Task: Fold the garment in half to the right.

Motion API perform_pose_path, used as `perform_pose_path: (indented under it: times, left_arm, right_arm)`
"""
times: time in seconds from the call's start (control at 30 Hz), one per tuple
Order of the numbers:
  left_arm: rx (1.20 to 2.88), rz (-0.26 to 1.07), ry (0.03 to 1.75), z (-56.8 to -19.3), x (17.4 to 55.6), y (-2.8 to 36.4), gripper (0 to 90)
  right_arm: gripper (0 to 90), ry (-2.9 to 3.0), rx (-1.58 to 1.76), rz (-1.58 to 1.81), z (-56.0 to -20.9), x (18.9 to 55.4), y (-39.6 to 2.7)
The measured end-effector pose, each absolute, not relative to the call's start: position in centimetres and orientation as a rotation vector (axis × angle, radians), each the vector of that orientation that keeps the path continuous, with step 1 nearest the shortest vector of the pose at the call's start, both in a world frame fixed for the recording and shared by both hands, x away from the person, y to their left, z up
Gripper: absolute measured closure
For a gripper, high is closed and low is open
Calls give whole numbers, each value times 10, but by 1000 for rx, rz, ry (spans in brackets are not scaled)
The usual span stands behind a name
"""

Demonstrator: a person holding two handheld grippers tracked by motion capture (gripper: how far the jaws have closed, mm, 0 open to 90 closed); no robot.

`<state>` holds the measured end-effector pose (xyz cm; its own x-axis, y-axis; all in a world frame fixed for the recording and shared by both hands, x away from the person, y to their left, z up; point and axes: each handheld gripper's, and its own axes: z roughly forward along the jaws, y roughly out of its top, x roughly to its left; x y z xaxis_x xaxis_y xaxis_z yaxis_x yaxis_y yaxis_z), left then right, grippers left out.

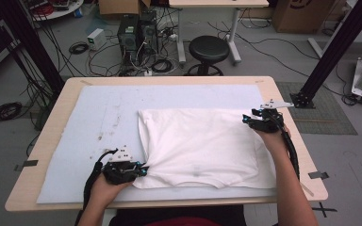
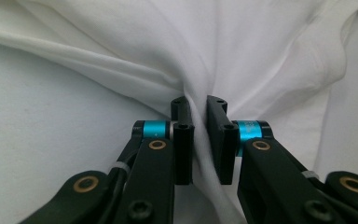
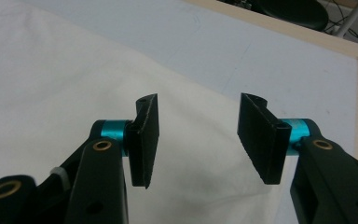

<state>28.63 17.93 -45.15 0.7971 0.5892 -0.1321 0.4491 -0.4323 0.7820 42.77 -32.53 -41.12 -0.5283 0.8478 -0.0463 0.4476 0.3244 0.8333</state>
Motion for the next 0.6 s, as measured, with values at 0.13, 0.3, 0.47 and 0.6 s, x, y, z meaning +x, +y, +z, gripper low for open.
perform_pose_path:
  times: [0.13, 0.3, 0.47, 0.6]
  left_arm:
    - [2100, 203, 763, -452, 286, 177, 783]
    - [2106, 206, 772, -452, 285, 174, 646]
    - [2114, 227, 756, -452, 284, 171, 719]
    - [2111, 207, 739, -452, 285, 171, 792]
  right_arm:
    - [470, 2135, 1122, 1108, -412, 428, -320]
    - [420, 2189, 1095, 1110, -413, 432, -306]
    - [393, 2254, 1038, 1126, -412, 436, -288]
    - [374, 2313, 964, 1164, -407, 440, -266]
